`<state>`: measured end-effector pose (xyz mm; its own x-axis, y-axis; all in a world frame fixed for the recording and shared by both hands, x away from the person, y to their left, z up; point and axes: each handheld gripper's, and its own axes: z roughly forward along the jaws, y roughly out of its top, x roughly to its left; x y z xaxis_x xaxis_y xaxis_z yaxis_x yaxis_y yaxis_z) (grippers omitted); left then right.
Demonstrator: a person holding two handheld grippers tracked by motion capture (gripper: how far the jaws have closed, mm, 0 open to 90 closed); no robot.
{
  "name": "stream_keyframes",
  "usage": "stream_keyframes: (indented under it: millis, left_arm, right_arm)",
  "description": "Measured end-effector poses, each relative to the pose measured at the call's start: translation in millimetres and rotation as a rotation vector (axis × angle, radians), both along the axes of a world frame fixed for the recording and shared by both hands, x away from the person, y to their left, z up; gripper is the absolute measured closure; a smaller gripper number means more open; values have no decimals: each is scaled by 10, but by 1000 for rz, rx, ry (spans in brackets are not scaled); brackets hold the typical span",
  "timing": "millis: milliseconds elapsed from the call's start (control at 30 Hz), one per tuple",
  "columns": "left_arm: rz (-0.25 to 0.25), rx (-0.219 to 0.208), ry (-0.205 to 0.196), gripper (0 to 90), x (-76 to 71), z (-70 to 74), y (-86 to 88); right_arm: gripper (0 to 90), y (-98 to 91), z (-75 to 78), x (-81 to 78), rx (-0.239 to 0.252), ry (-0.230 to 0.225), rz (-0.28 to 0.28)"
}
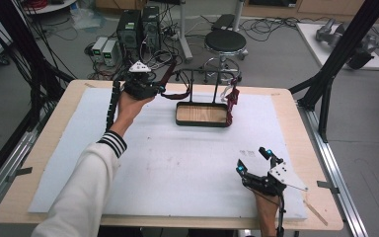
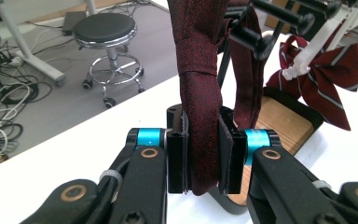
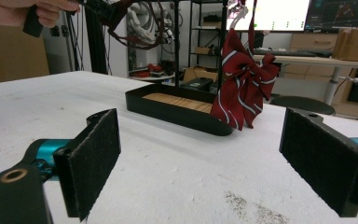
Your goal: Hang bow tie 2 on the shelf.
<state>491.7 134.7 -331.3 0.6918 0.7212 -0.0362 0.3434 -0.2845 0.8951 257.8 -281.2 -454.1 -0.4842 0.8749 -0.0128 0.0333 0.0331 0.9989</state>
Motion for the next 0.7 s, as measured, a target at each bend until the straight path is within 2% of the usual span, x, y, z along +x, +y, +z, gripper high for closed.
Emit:
stream_keyframes:
  millis: [300, 400, 700]
  left_arm:
    - [-32, 4, 8, 754, -21, -66, 54]
    - [-37, -7, 7, 752, -34, -84, 85]
    - [-30, 12, 28, 753, -18, -181, 112]
  right_arm:
    - [116, 3, 1, -1, -1, -1, 1]
    - [116, 4, 1, -7, -1, 1, 1]
    - [116, -9, -1, -2, 3, -4, 2]
